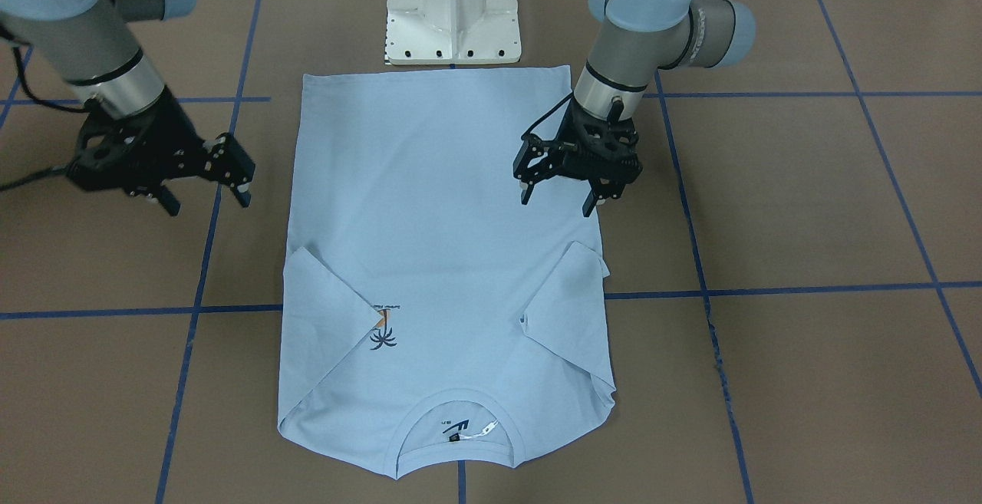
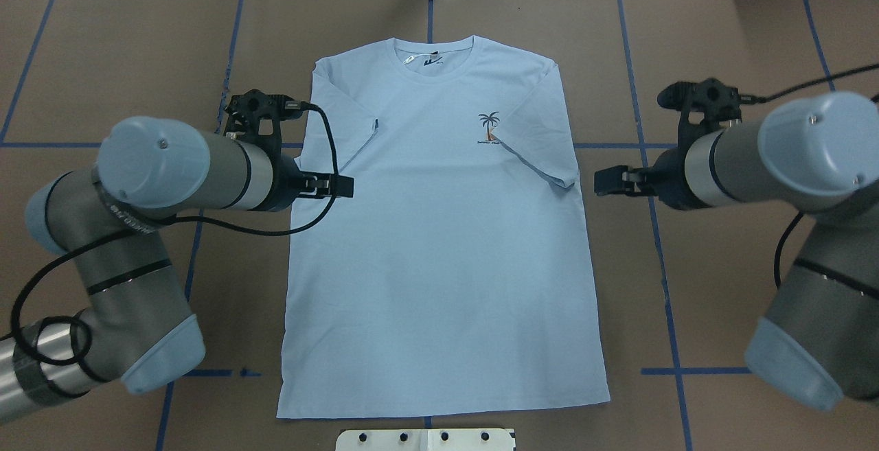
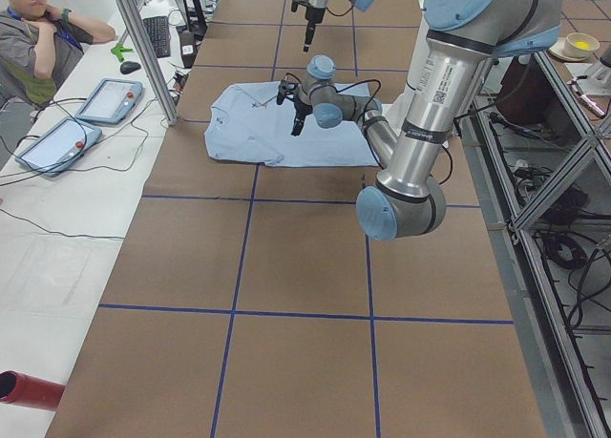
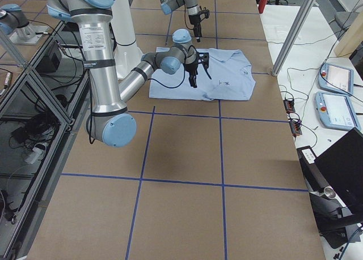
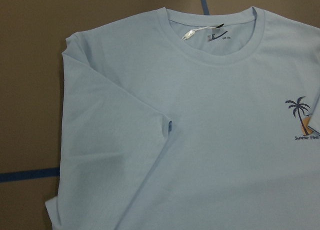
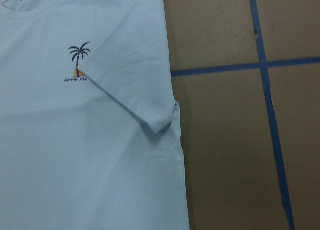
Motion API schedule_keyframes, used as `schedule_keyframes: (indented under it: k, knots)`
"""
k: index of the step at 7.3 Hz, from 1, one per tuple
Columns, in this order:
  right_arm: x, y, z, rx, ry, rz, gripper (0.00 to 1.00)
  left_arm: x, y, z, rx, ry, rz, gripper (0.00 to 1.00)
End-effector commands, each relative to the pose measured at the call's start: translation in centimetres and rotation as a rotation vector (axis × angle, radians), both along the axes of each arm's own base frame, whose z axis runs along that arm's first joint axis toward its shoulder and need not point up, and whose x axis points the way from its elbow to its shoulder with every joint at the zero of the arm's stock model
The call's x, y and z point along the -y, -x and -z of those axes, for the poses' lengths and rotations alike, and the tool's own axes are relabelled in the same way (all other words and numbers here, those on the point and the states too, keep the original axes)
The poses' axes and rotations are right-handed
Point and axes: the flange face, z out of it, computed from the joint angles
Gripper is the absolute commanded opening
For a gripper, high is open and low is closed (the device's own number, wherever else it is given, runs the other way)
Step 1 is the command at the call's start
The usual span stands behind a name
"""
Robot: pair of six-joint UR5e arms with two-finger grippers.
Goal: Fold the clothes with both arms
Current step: 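Move both grippers down to the hem corners nearest the robot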
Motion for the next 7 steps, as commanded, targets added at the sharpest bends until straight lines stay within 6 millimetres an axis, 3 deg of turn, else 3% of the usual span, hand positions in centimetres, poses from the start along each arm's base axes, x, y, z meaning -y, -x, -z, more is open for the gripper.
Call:
schedule_keyframes:
  k: [1,2,3,5,6,7]
  knots:
    - [-10.9,3.2,-1.3,0.085,0.033,-0.091,0.94,-8.0,0.1,-1.7,-0.027,0.083,0.005,1.00]
    - [-13.8,4.2,-2.5,0.101,0.079,-0.122,0.87,-11.4,-0.9,-2.5,-0.042,0.170,0.010,0.93]
    - [-15.9,5.5,-2.7,0.099,0.043,-0.141,0.87,-14.9,-1.5,-4.1,-0.033,0.245,0.030,0.78]
    - [-16.9,6.0,-2.8,0.096,0.031,-0.131,0.90,-21.4,-3.9,-6.6,-0.002,0.318,0.043,0.74]
    - [-17.0,6.0,-2.8,0.096,0.030,-0.131,0.90,-23.7,-5.0,-7.2,0.010,0.333,0.032,0.74]
    - [-17.0,6.0,-2.8,0.096,0.029,-0.132,0.91,-24.2,-5.3,-7.7,0.025,0.332,0.028,0.74]
